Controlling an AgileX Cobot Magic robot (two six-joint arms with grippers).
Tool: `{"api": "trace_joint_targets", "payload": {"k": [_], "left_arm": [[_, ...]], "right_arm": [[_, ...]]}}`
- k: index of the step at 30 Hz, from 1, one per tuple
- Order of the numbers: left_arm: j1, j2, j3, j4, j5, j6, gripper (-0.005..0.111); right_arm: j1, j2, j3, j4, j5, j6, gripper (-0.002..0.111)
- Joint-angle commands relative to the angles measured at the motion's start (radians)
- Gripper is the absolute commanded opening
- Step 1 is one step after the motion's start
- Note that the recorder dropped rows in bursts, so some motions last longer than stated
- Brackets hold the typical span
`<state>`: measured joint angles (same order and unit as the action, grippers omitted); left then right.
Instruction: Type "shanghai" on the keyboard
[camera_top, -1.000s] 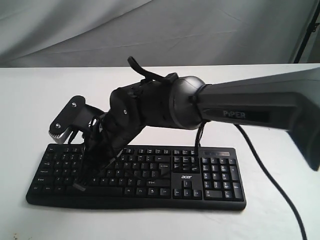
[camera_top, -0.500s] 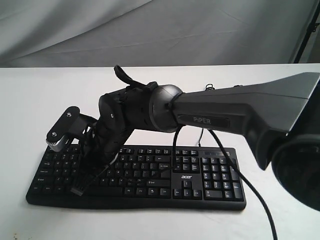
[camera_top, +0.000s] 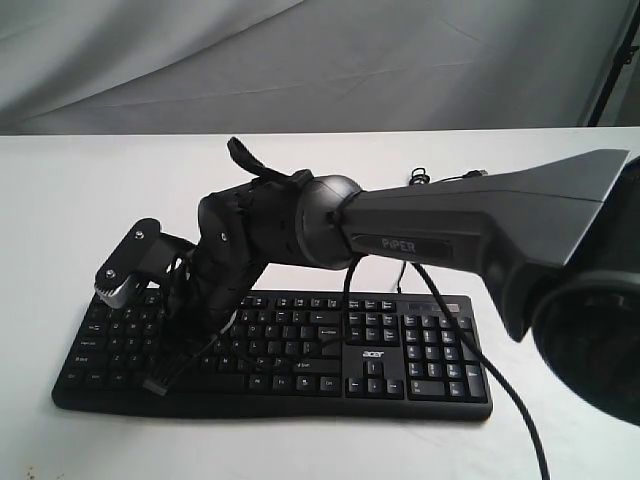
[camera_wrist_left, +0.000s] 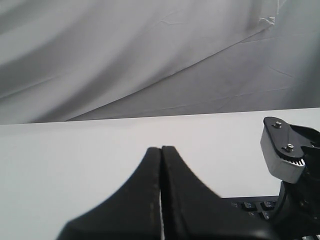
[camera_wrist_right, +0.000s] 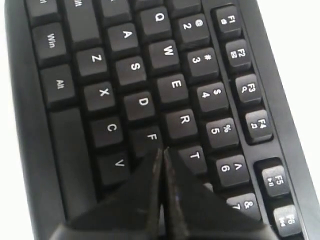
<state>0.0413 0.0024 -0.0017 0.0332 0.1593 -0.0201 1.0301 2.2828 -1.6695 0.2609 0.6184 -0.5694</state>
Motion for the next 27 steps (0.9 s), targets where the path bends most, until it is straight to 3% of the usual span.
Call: {"api": "trace_joint_targets", "payload": {"k": [1, 27], "left_arm": [[-0.006, -0.002, 0.002, -0.007, -0.005, -0.003, 0.000], [-0.006, -0.002, 0.002, -0.007, -0.005, -0.003, 0.000]], "right_arm": [[-0.005, -0.010, -0.004, -0.004, -0.004, -0.010, 0.000], [-0.018, -0.073, 0.067, -0.037, -0.012, 0.021, 0.000]]}}
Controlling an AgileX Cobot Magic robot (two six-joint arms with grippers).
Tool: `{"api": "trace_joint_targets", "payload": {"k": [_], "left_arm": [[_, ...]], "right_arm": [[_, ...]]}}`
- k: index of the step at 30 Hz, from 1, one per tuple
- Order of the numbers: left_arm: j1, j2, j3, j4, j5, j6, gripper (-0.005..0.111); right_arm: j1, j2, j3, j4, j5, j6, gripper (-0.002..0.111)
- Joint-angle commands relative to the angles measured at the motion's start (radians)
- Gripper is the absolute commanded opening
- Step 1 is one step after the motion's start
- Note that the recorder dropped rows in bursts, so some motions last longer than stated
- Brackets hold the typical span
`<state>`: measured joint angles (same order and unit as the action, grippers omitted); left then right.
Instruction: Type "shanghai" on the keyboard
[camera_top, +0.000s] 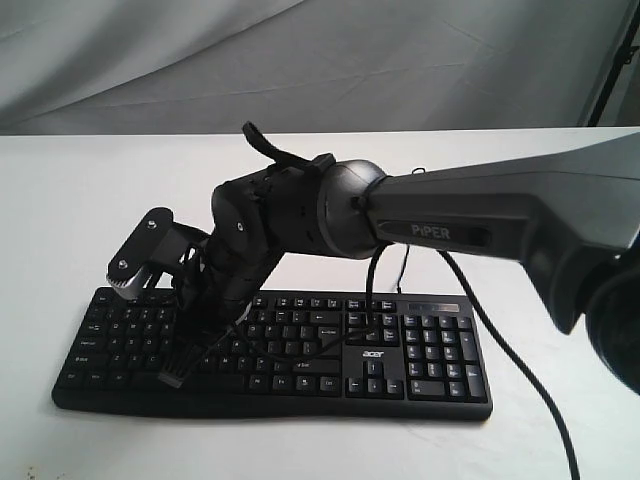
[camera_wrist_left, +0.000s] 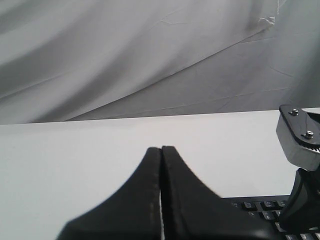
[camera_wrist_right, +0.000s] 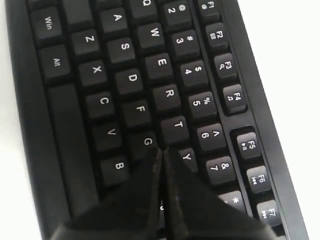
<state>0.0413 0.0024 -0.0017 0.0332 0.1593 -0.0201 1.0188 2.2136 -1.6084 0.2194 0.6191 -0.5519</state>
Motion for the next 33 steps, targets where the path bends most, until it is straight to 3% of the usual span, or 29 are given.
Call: {"api": "trace_joint_targets", "payload": {"k": [1, 33], "left_arm": [[-0.006, -0.002, 0.002, -0.007, -0.005, -0.003, 0.000], [-0.006, -0.002, 0.002, -0.007, -0.005, -0.003, 0.000]], "right_arm": [[-0.007, -0.001, 0.006, 0.007, -0.013, 0.003, 0.000], [-0.009, -0.009, -0.046, 0.007, 0.018, -0.004, 0.000]]}}
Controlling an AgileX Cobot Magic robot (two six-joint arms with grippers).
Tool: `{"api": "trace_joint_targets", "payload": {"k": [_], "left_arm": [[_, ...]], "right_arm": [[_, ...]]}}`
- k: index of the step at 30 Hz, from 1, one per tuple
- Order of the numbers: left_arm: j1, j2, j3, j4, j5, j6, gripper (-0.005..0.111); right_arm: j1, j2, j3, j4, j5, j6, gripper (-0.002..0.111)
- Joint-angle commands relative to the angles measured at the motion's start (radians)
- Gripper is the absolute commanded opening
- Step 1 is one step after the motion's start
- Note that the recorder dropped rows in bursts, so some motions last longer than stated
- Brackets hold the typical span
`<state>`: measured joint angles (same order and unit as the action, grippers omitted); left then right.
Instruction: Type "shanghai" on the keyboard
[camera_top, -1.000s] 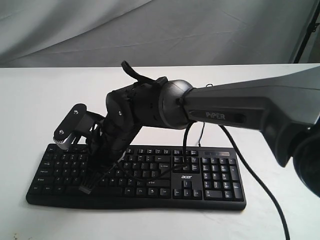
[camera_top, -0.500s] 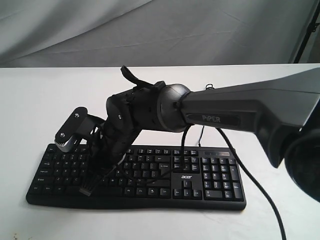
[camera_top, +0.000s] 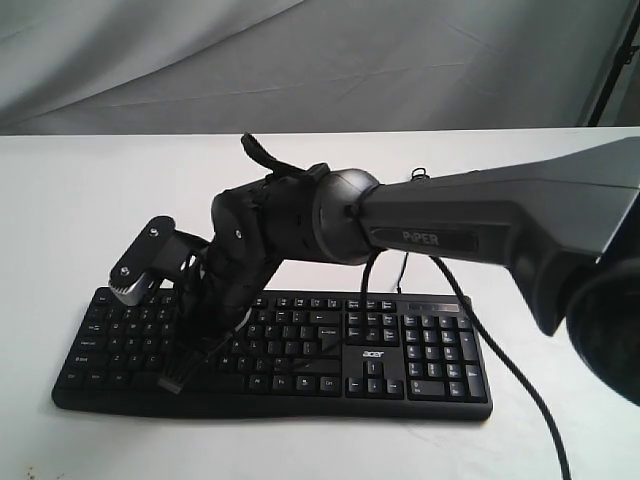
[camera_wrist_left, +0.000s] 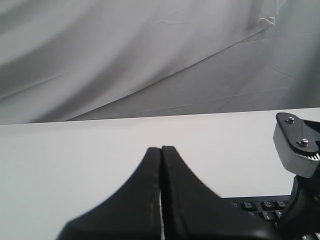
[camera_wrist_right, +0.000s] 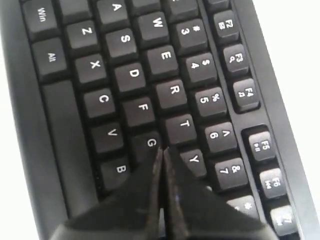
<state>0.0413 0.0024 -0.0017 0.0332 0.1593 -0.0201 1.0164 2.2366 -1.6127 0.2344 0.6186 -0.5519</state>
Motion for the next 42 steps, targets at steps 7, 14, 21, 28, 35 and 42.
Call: {"api": "trace_joint_targets", "payload": {"k": [7, 14, 21, 28, 35, 42], "left_arm": [[-0.006, -0.002, 0.002, -0.007, -0.005, -0.003, 0.000], [-0.006, -0.002, 0.002, -0.007, -0.005, -0.003, 0.000], [-0.006, -0.002, 0.002, -0.007, -0.005, -0.003, 0.000], [-0.006, -0.002, 0.002, -0.007, -0.005, -0.003, 0.000], [-0.006, -0.002, 0.002, -0.007, -0.005, -0.003, 0.000], [-0.006, -0.002, 0.002, -0.007, -0.005, -0.003, 0.000]], "right_arm": [[0.021, 0.075, -0.253, 0.029, 0.075, -0.027, 0.000], [0.053, 0.235, -0.520, 0.037, 0.190, -0.027, 0.000], [0.071, 0.264, -0.541, 0.041, 0.179, -0.030, 0.000], [0.071, 0.271, -0.541, 0.037, 0.181, -0.027, 0.000], [0.071, 0.294, -0.541, 0.037, 0.183, -0.024, 0.000], [0.071, 0.310, -0.541, 0.041, 0.185, -0.021, 0.000]]}}
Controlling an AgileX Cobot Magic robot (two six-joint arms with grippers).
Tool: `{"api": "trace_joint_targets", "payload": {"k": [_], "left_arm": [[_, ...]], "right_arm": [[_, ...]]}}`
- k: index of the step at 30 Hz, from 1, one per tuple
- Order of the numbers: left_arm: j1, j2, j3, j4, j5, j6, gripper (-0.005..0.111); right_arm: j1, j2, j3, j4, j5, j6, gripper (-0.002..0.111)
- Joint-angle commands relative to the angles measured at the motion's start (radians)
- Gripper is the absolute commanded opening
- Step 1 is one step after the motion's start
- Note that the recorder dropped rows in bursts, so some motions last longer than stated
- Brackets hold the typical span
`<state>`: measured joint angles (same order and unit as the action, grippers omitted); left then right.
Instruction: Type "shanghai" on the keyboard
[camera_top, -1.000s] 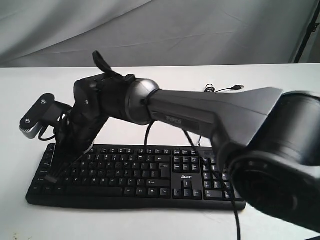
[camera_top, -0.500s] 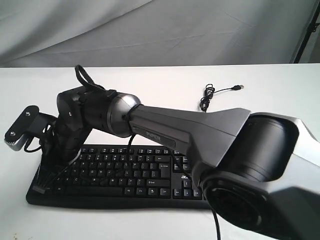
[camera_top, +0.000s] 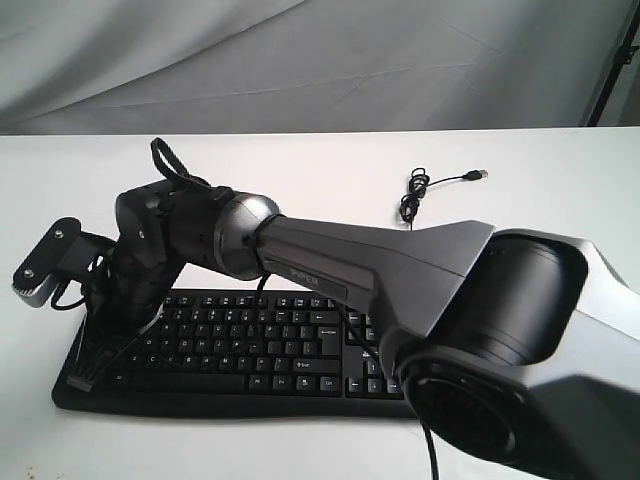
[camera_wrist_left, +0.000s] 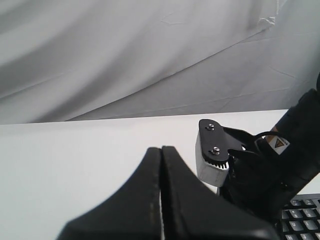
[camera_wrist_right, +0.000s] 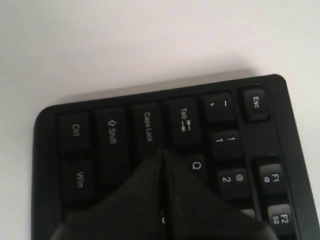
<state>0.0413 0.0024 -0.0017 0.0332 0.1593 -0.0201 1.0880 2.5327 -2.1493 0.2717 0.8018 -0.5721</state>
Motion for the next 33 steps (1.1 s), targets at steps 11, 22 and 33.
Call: {"api": "trace_joint_targets", "payload": {"k": [11, 22, 33], "left_arm": [[-0.006, -0.002, 0.002, -0.007, -0.005, -0.003, 0.000], [-0.006, -0.002, 0.002, -0.007, -0.005, -0.003, 0.000], [-0.006, -0.002, 0.002, -0.007, -0.005, -0.003, 0.000]], "right_arm": [[-0.011, -0.124, -0.005, -0.131, 0.102, 0.031, 0.000], [-0.105, -0.383, 0.433, -0.122, 0.006, 0.031, 0.000], [-0.145, -0.430, 0.665, 0.099, -0.188, -0.130, 0.000]]}}
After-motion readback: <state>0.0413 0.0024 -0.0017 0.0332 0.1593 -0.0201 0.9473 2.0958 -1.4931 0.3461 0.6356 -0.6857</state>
